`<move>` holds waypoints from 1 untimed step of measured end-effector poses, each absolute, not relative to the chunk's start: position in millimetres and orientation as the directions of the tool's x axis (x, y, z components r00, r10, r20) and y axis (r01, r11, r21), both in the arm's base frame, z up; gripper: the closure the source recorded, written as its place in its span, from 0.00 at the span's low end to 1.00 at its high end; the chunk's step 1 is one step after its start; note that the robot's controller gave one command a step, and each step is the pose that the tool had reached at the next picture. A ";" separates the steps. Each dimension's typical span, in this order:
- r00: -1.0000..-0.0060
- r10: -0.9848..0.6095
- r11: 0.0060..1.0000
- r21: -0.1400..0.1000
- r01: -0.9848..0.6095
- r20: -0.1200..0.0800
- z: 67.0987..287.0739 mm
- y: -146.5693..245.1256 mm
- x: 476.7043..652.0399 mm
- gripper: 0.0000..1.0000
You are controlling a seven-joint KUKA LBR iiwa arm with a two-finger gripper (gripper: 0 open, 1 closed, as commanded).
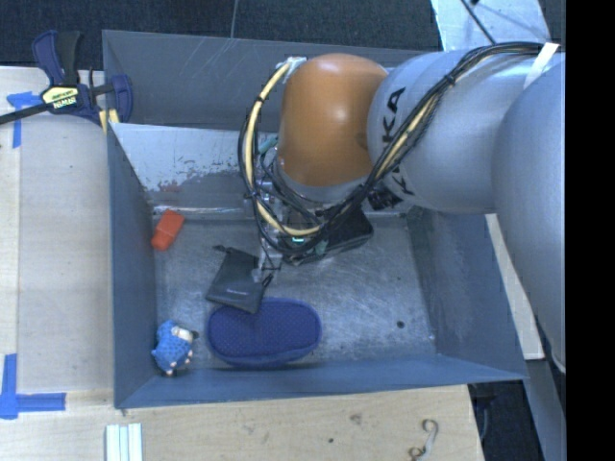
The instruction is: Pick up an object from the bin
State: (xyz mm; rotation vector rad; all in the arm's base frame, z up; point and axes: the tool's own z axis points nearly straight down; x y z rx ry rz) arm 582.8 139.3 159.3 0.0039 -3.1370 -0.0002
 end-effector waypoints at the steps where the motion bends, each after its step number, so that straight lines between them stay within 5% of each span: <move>1: -0.959 -0.282 0.959 0.001 -0.282 -0.003 71.3 126.5 571.3 0.00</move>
Offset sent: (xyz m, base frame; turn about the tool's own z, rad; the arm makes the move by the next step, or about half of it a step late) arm -0.0126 -0.0132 -0.0893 -0.2840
